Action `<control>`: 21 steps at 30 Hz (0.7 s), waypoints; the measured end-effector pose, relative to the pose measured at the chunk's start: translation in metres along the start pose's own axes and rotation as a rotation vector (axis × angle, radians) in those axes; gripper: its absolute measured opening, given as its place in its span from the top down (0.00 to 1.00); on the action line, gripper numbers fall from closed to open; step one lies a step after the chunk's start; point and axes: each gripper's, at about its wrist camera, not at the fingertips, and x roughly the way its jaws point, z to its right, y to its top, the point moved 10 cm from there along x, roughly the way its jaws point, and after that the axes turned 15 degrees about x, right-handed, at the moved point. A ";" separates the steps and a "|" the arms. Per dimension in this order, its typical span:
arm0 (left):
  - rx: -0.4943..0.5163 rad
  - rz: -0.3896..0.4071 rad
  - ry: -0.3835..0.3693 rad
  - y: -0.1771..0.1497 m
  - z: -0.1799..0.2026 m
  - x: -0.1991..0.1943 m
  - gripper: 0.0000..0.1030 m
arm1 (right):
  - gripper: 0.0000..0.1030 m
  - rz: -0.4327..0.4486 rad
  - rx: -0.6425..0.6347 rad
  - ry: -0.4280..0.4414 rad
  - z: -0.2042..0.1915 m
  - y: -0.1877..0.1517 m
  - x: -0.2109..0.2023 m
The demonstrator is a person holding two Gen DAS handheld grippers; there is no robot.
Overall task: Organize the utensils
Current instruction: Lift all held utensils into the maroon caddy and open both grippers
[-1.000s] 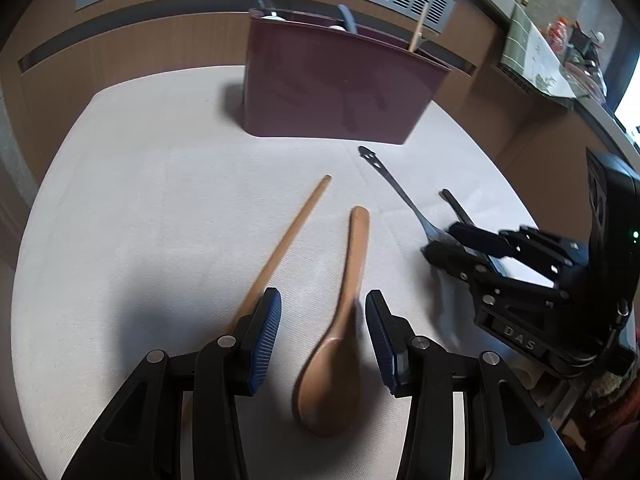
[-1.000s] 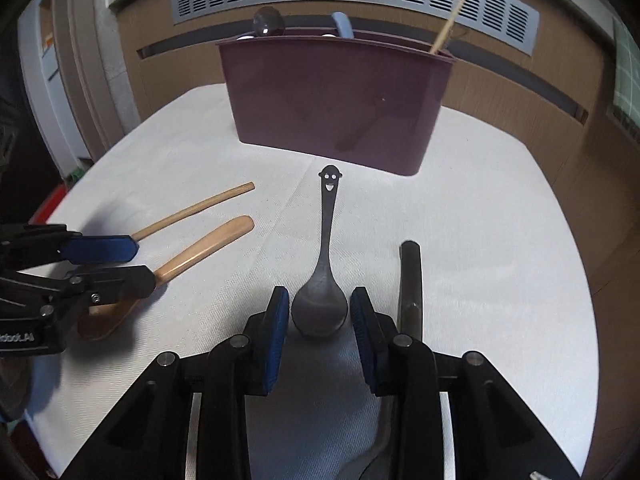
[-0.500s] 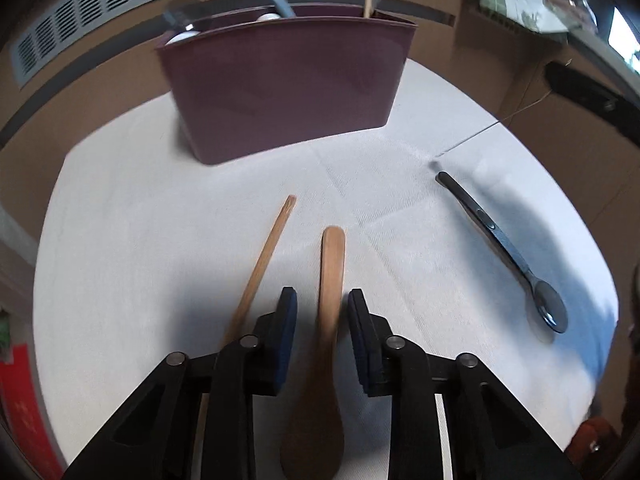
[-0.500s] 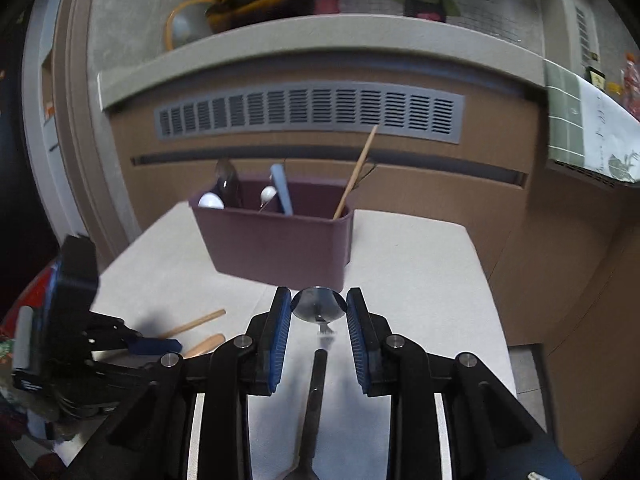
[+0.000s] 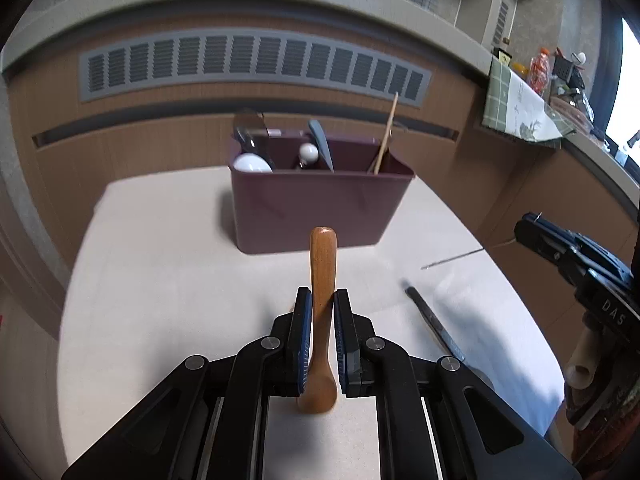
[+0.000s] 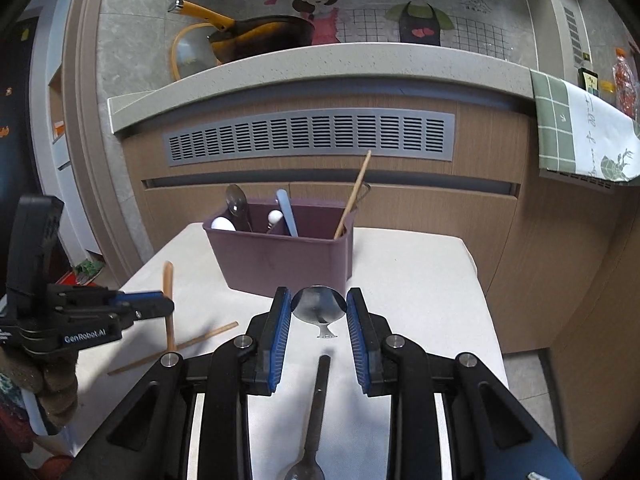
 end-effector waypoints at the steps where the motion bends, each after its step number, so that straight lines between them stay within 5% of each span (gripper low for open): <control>1: -0.004 0.007 -0.002 0.003 -0.001 -0.003 0.89 | 0.75 0.002 -0.004 0.003 -0.002 0.000 -0.001; 10: -0.015 0.067 0.008 0.019 -0.004 -0.020 0.89 | 0.75 -0.025 -0.016 -0.011 -0.007 0.000 0.002; 14: 0.004 0.136 0.034 0.056 -0.010 -0.038 0.89 | 0.75 -0.013 -0.009 -0.009 -0.009 0.013 0.002; 21: 0.024 0.390 0.054 0.184 -0.029 -0.116 0.89 | 0.75 0.203 -0.101 0.056 -0.056 0.146 -0.050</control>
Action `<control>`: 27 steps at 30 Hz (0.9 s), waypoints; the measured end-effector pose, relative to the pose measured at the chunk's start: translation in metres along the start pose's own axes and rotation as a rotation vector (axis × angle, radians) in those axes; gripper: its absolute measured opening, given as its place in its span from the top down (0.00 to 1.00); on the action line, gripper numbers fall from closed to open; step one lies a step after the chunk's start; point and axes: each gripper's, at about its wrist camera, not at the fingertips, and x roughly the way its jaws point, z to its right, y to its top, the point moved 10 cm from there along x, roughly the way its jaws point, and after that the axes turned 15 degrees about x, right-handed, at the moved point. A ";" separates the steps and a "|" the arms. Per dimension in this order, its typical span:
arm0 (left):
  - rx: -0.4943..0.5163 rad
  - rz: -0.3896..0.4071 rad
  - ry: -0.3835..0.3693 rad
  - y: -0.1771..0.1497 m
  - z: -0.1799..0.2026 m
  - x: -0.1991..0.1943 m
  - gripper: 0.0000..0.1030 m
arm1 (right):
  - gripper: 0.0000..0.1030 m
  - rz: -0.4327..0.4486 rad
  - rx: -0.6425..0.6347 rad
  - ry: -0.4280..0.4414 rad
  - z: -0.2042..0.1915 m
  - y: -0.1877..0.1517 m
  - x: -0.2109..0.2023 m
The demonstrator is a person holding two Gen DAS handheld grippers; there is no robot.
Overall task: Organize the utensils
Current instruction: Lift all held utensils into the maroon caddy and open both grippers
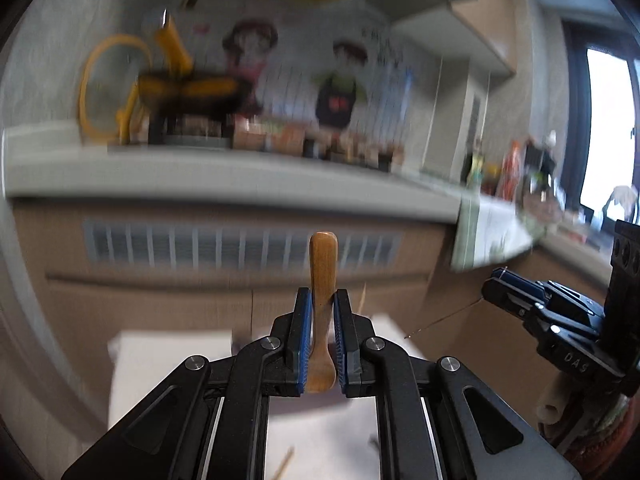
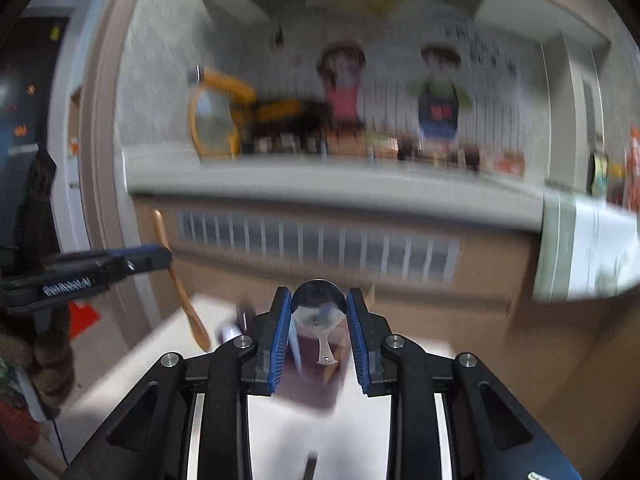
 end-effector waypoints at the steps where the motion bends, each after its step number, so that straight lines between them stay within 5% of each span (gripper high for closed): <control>1: 0.001 0.026 0.012 0.015 -0.005 0.000 0.89 | 0.75 0.009 0.001 0.005 -0.002 0.013 0.000; 4: -0.003 0.071 0.035 0.040 -0.019 0.007 0.89 | 0.75 0.025 0.006 0.020 -0.008 0.054 0.008; 8: -0.035 0.073 0.030 0.042 -0.034 0.030 0.89 | 0.75 -0.022 -0.001 0.012 -0.013 0.058 0.038; 23: -0.130 -0.118 -0.033 -0.041 -0.049 0.122 0.89 | 0.75 -0.318 0.071 -0.002 0.011 -0.035 0.145; 27: -0.159 -0.193 -0.118 -0.069 -0.038 0.148 0.80 | 0.74 -0.415 0.129 0.046 0.015 -0.063 0.164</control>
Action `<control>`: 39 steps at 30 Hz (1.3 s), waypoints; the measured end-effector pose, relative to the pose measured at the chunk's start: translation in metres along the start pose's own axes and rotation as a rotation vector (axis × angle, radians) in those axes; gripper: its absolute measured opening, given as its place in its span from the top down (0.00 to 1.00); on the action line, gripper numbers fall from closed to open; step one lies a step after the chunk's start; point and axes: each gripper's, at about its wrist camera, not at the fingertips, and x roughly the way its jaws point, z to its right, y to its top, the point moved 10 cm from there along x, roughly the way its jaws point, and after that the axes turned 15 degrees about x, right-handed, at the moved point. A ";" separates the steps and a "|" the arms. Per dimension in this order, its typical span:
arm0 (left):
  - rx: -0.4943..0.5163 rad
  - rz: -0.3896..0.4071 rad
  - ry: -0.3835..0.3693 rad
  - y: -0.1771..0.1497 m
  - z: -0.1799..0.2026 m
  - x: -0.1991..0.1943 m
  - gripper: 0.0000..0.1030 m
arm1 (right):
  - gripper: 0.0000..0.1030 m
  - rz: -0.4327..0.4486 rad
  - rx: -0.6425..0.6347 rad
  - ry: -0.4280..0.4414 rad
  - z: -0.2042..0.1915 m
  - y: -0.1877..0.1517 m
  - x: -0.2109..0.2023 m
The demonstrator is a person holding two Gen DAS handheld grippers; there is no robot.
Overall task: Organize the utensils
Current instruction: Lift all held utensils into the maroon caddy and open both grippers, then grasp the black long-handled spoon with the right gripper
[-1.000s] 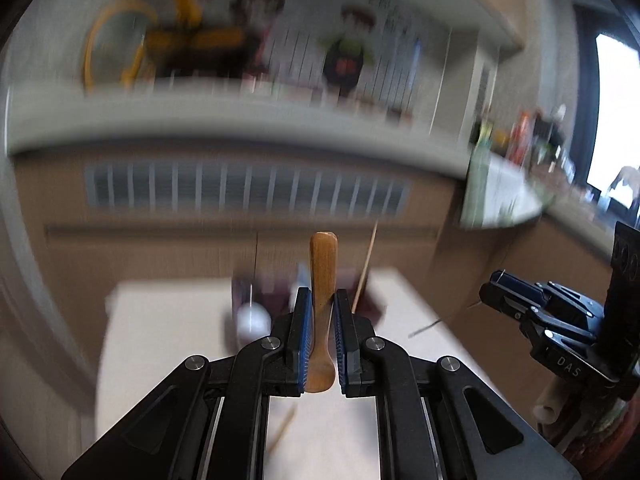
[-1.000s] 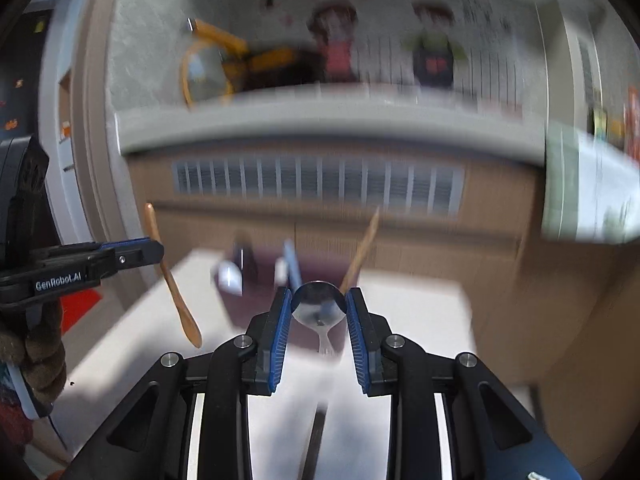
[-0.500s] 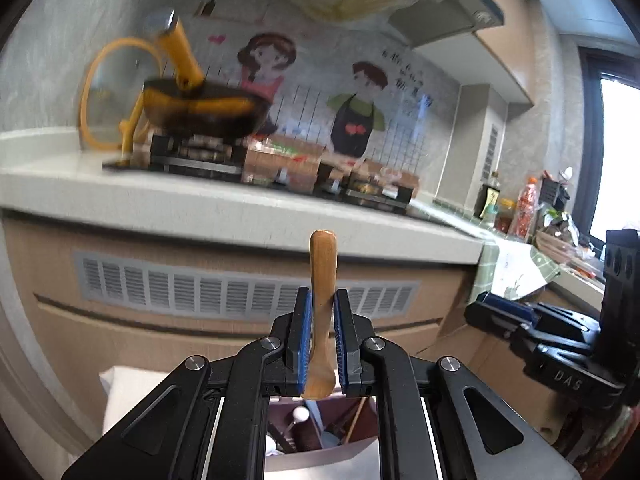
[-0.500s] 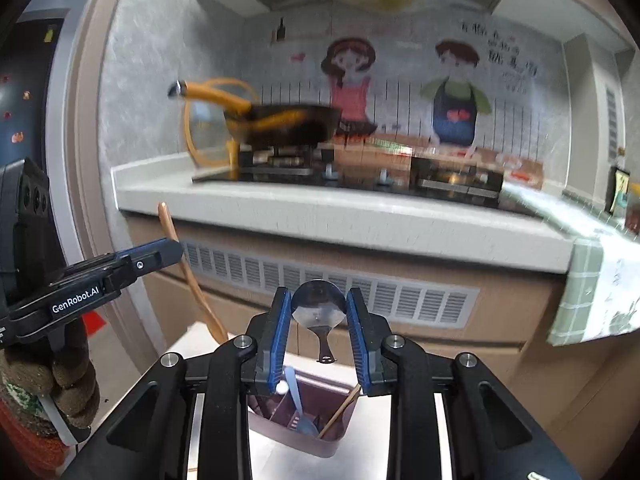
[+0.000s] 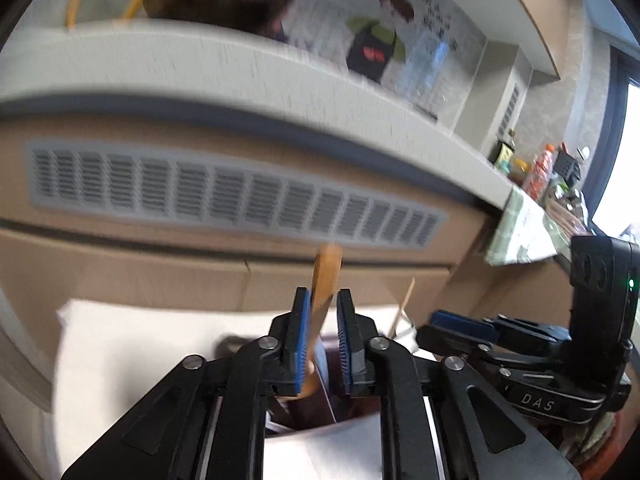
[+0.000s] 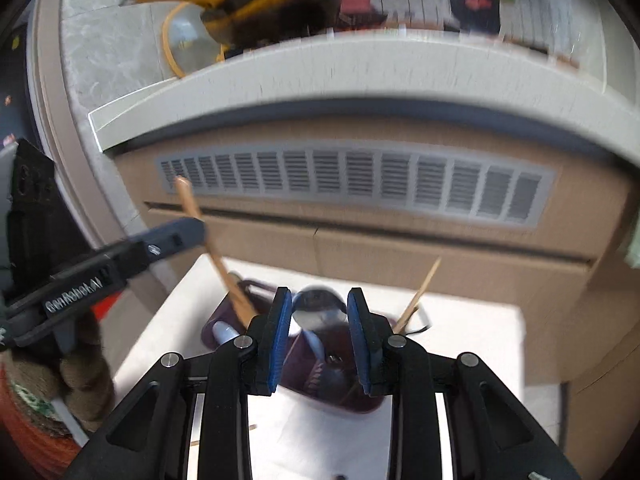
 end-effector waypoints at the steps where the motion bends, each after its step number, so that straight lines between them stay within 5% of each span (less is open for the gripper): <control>1: -0.002 -0.028 -0.014 -0.008 0.000 0.010 0.78 | 0.74 -0.014 0.006 0.004 0.002 -0.003 0.006; 7: 0.024 -0.052 0.017 -0.038 0.002 0.003 0.76 | 0.74 0.035 0.016 -0.030 0.019 -0.018 0.000; 13: 0.017 -0.138 0.034 -0.108 0.003 -0.025 0.76 | 0.74 0.103 -0.037 -0.079 0.031 -0.060 -0.036; 18: -0.006 -0.268 0.031 -0.191 0.006 -0.048 0.76 | 0.74 0.054 -0.039 -0.090 0.043 -0.114 -0.049; 25: -0.018 -0.366 0.042 -0.263 0.003 -0.088 0.76 | 0.74 -0.027 0.036 -0.140 0.080 -0.182 -0.056; 39: -0.067 -0.416 -0.037 -0.287 0.034 -0.086 0.76 | 0.74 -0.083 0.102 -0.158 0.105 -0.216 -0.060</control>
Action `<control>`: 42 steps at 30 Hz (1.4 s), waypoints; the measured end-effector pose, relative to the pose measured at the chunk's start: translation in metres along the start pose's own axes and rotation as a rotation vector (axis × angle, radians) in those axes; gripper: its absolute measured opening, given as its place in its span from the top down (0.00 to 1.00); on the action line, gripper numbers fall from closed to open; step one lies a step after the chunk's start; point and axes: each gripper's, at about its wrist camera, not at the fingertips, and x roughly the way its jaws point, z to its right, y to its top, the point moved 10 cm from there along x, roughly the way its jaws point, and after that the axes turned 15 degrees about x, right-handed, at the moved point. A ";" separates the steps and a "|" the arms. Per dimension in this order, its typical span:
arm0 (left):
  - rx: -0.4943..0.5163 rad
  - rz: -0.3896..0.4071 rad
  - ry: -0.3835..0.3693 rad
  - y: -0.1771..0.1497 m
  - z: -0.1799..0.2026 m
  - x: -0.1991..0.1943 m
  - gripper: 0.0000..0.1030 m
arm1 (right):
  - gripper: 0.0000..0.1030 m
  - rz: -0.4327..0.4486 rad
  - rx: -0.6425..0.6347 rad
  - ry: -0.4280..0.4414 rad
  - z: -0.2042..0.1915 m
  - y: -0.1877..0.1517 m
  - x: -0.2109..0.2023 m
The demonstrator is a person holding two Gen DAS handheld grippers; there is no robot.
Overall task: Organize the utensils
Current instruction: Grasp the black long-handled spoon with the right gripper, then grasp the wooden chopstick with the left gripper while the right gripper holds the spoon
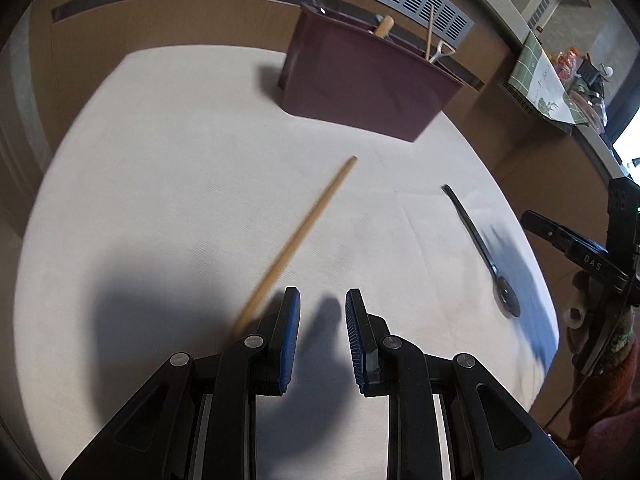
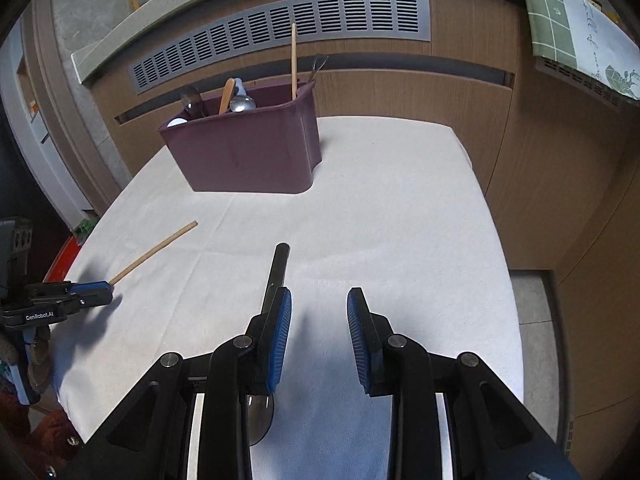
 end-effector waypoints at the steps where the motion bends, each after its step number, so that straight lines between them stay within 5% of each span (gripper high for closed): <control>1: 0.002 -0.006 -0.015 -0.001 0.006 0.002 0.76 | 0.74 -0.008 0.003 0.006 0.000 -0.003 0.001; 11: 0.066 0.003 -0.100 0.007 0.052 -0.001 0.76 | 0.74 -0.035 -0.026 -0.002 -0.005 -0.019 0.003; 23: 0.085 0.065 0.114 0.021 0.002 -0.027 0.76 | 0.74 -0.107 -0.100 -0.035 -0.036 -0.039 0.045; 28: 0.069 0.051 0.133 0.016 -0.008 -0.024 0.76 | 0.75 -0.117 -0.118 -0.056 -0.042 -0.029 0.063; 31: 0.061 0.047 0.139 0.013 -0.011 -0.024 0.76 | 0.89 -0.115 -0.136 -0.067 -0.045 -0.025 0.064; 42: -0.029 0.035 0.160 0.003 -0.041 -0.023 0.76 | 0.89 -0.085 -0.036 0.000 -0.031 -0.022 0.034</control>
